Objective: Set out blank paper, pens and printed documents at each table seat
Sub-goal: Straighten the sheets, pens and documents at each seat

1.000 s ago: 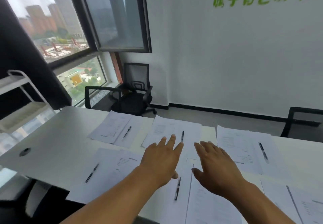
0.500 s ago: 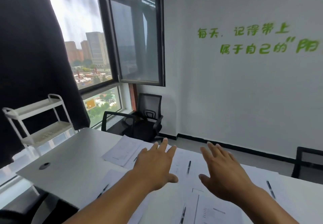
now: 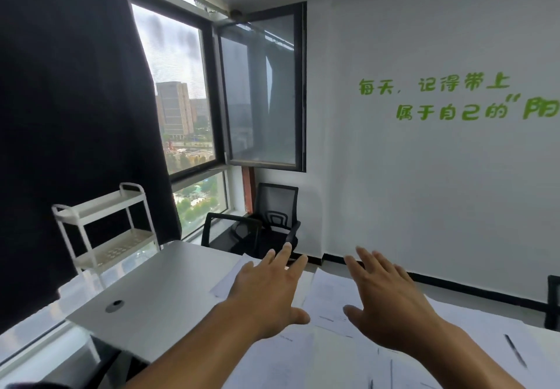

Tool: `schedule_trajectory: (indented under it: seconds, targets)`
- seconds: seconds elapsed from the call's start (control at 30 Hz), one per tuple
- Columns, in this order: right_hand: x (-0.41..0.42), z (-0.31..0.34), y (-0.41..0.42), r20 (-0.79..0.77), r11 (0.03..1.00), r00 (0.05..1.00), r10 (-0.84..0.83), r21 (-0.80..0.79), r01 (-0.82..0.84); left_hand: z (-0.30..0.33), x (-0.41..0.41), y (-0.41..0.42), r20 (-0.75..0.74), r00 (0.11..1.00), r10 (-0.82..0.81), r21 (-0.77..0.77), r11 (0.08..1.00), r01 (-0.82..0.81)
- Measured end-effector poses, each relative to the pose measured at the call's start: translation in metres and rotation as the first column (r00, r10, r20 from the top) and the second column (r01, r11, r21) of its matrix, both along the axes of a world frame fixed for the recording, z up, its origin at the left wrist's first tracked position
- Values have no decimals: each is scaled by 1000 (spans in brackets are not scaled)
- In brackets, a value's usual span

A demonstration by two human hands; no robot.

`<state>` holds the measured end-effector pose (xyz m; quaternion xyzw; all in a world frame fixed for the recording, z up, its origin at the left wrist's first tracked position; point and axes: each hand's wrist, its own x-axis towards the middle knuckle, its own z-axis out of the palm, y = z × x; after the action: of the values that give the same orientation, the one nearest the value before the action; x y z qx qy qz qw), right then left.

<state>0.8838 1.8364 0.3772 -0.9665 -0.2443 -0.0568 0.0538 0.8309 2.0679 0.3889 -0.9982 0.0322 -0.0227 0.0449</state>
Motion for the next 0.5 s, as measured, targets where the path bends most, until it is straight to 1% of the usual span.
schedule_trajectory:
  seconds: [0.27,0.5]
  targets:
    - [-50,-13,100,-45,1000,999,21,-3,-21,-1,-55,117,-17,999,35,49,998,-34]
    - [-63,-32,147,-103,999,995,15,-37,-19,-26,-69,173,-65,997,35,30,999,-33]
